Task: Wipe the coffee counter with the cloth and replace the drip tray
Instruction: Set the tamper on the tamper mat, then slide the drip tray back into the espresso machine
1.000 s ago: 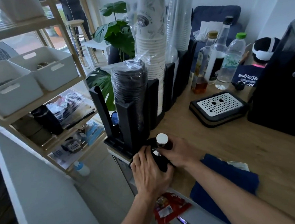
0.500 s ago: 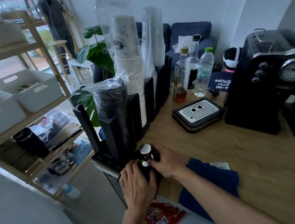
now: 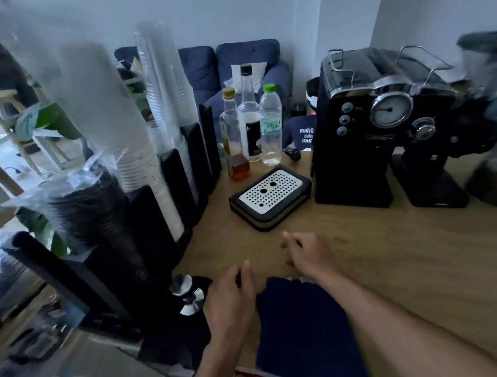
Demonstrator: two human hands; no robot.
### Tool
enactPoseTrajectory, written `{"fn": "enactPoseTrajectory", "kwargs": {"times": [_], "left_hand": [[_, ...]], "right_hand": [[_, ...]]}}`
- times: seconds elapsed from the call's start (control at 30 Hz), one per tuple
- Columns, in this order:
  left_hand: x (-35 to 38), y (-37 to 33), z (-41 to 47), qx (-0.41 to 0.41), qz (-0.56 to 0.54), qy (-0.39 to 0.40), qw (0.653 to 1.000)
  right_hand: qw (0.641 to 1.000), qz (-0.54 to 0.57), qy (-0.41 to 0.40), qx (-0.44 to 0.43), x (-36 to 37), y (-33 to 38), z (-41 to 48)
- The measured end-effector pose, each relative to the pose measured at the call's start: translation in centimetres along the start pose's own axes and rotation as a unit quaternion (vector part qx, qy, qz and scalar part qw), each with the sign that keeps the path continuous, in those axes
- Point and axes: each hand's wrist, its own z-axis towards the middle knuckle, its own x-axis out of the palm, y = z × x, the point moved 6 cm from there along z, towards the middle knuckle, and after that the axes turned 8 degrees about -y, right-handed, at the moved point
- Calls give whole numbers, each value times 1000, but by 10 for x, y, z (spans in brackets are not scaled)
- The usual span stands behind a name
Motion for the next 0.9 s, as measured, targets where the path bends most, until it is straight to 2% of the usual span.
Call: {"fn": "enactPoseTrajectory", "kwargs": {"times": [0.13, 0.27, 0.37, 0.6, 0.7, 0.9], "left_hand": [[43, -8, 39, -29, -50, 34, 998], [73, -18, 65, -115, -94, 73, 986], [88, -20, 84, -152, -85, 80, 982], [110, -21, 100, -147, -37, 69, 986], [112, -19, 99, -149, -13, 49, 988], [119, -15, 98, -157, -25, 47, 986]], "right_hand": [[999, -29, -25, 34, -23, -20, 38], [998, -51, -29, 21, -35, -28, 84], [995, -99, -16, 24, -36, -31, 117], [979, -203, -3, 23, -33, -33, 168], [971, -236, 36, 25, -27, -27, 181], [971, -216, 69, 77, -23, -18, 184]]}}
